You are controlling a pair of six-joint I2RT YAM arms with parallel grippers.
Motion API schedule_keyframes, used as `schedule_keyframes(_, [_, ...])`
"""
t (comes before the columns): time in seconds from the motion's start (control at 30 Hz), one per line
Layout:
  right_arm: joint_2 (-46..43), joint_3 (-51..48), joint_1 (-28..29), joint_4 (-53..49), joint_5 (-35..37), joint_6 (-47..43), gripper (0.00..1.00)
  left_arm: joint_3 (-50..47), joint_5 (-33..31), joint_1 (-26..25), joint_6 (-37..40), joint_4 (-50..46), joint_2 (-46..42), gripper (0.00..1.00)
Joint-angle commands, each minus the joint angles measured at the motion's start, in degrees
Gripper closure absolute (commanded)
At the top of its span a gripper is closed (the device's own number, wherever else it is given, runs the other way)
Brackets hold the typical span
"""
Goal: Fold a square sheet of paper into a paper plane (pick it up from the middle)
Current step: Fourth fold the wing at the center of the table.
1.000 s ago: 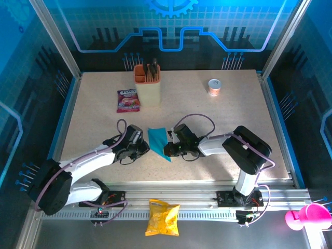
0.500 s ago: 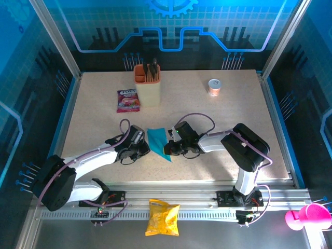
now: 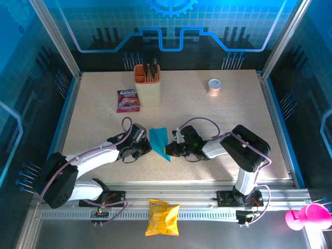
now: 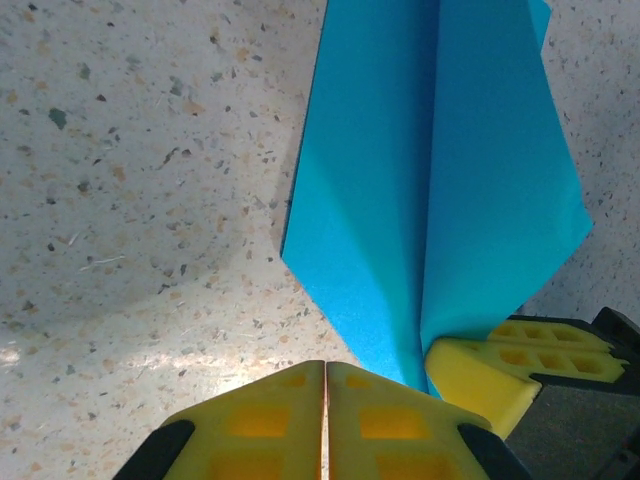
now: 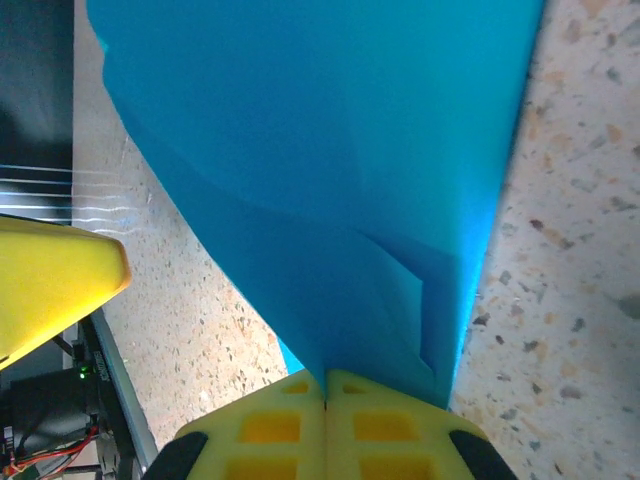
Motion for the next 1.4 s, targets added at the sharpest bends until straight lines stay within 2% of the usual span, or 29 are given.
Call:
schedule_keyframes(0.0, [3.9, -3.1, 0.0, -6.9, 2.0, 1.1, 1.0, 1.3, 0.0, -0.7, 0.9, 3.7, 1.4, 0.9])
schedule_keyframes(0.27, [5.1, -3.7, -0.1, -5.4, 2.1, 2.1, 1.0, 2.1, 2.7, -2.0, 2.9, 12.2, 4.3, 1.0])
schedule_keyframes(0.77, [8.5, -6.3, -0.5, 1.7, 0.7, 5.3, 1.0, -0.7, 3.1, -2.1, 4.6, 19.1, 7.7, 1.0])
schedule_keyframes(1.37, [10.0, -7.3, -1.2, 4.6, -0.1, 6.3, 1.0, 0.6, 4.6, -2.1, 5.6, 23.6, 12.2, 1.0])
